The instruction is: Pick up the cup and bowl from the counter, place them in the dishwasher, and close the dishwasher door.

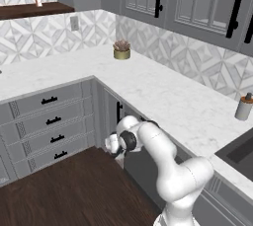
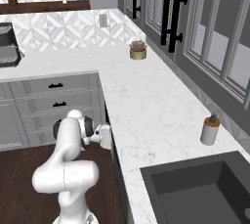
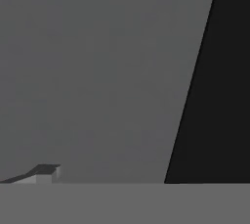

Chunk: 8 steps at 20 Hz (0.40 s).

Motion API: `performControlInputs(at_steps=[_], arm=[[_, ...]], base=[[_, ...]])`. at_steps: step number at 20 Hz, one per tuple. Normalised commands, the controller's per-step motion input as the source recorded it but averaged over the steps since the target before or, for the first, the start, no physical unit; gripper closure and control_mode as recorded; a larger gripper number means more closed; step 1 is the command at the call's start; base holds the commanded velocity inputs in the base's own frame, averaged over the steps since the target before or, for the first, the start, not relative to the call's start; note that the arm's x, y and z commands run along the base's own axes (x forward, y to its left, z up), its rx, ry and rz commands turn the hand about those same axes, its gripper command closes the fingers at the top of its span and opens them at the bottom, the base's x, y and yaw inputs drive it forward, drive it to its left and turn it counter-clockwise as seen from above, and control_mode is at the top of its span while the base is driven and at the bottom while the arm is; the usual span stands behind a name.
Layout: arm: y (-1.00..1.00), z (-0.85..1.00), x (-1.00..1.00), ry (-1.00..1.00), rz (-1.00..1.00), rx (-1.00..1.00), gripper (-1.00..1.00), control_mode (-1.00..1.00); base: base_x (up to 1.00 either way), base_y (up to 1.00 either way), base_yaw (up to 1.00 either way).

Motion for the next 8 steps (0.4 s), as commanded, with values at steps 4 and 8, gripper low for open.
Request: performControlInputs(at_steps=[4, 8], arm=[[-0.72, -1.00, 0.69, -0.18, -0.02, -0.31, -1.00, -1.00], [-0.60, -0.86, 0.46, -0.14, 0.00, -0.26, -1.00, -1.00]], base=[[0.00, 0.00, 0.00], [0.00, 0.00, 0.00]])
